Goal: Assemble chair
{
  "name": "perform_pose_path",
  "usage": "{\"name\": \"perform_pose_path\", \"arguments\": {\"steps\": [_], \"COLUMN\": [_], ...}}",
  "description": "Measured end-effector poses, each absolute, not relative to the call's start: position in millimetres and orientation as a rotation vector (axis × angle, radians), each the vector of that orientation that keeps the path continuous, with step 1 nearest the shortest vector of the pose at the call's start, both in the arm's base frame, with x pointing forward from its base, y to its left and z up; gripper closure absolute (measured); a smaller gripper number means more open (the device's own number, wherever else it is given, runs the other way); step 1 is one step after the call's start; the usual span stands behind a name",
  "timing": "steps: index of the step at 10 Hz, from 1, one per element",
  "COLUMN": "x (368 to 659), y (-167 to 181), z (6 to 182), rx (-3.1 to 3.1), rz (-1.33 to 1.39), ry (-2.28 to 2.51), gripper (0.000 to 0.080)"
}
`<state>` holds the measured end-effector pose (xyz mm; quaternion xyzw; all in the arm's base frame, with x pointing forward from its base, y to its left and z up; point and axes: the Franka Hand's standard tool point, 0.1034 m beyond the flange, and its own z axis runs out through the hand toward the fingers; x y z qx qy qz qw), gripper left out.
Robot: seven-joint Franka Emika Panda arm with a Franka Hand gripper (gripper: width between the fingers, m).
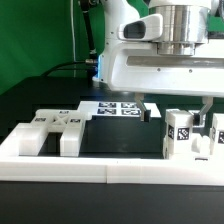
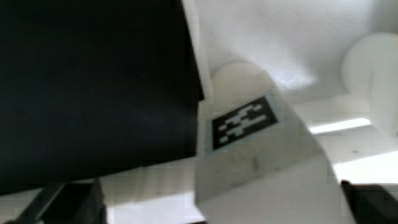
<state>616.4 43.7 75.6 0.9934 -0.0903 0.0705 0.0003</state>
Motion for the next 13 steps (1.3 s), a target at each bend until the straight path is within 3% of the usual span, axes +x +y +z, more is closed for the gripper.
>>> {"name": "perform_pose_path", "arguments": {"steps": [4,5,6,7,8,13], "x": [616.4,616.3,616.3,616.3,616.4,615.8], "y": [38.6,38.0,38.2,38.1,38.1,38.8], "z": [75.1,75.0,75.0,75.0,75.1,74.5], "rx": [3.087,3.086,3.087,3.087,3.087,3.103], "rz": [0.214,0.213,0.213,0.213,0.213,0.222], "ry": [0.179,0.186,0.183,0.183,0.183,-0.285], "gripper": [0.015,0.0271,0.0271,0.0424,0.0502,0.0506]}}
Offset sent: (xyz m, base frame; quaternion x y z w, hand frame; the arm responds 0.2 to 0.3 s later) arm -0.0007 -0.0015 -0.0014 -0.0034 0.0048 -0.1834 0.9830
